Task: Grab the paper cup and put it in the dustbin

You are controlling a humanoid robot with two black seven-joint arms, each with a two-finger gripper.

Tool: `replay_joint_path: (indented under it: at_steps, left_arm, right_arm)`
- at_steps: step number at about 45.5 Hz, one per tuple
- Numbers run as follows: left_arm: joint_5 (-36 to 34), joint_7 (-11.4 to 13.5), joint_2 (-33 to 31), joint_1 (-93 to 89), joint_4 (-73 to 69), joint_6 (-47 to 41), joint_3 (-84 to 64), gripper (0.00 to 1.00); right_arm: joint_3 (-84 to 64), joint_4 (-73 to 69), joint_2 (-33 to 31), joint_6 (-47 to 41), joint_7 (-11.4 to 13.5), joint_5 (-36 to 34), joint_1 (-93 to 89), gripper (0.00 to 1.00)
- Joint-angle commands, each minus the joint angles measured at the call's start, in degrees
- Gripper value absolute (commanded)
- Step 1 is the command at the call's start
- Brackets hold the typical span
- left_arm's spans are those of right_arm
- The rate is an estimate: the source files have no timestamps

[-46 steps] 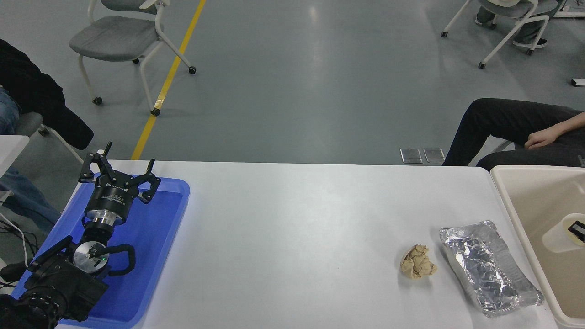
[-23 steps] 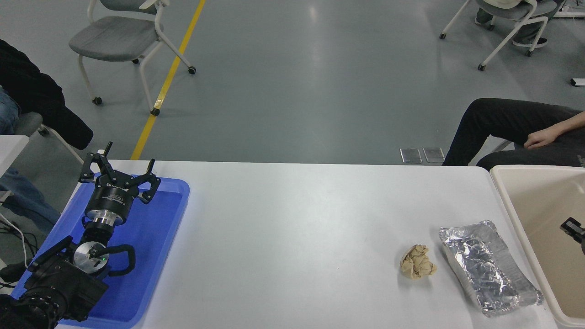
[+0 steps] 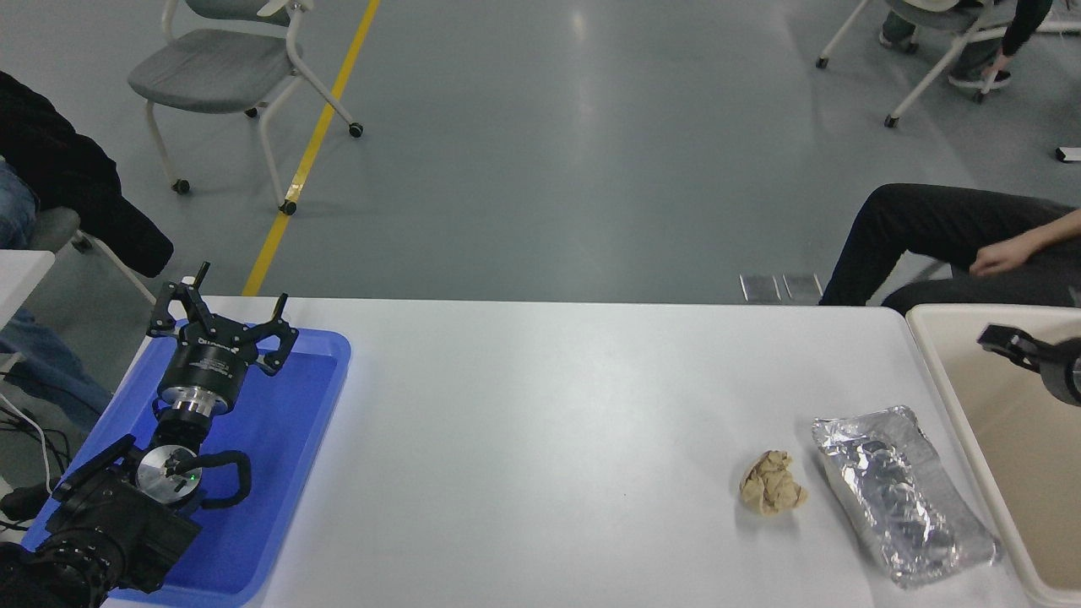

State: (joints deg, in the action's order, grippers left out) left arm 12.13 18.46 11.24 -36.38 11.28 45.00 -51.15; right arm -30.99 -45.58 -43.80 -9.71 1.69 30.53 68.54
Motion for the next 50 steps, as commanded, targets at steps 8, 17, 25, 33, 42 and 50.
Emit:
replay_joint_path:
  at_steps: [8,17,25,33,42,50]
  left_arm:
    - [0.0,0.0,-0.08,0.0,0.06,0.0,0.0,1.0]
    - [0.0,0.0,0.01,0.0,0.06,0.0,0.0,1.0]
    - [0.0,0.0,0.01,0.08,0.06,0.0,0.0,1.0]
    - [0.0,0.0,0.1,0.09,-0.12,0.0,0.0,1.0]
    - [0.0,0.09,0.1,0.17,0.06,0.0,0.0,1.0]
    - [0.0,0.09,0.1,0.17,-0.12,0.0,0.0,1.0]
  right_arm:
    - [-16.81,-21.65,-1.73,-11.81,0.07,0.94,24.95,1.0]
    - [-25.6,-28.07,4.41,-19.73,0.15,-0.38,40.95,1.0]
    - [-32.11,-31.59,13.55,-22.01,0.33,-5.82,50.01,1.0]
    - [-34.31,-33.61,18.13,-27.2,0.51,-9.43,54.94,1.0]
    - [-40.28,-36.24,23.84,-27.99,2.09,-11.54,59.77,1.0]
    - [-43.28,-38.62,27.88,-28.17,2.18,-15.75,63.64,1.0]
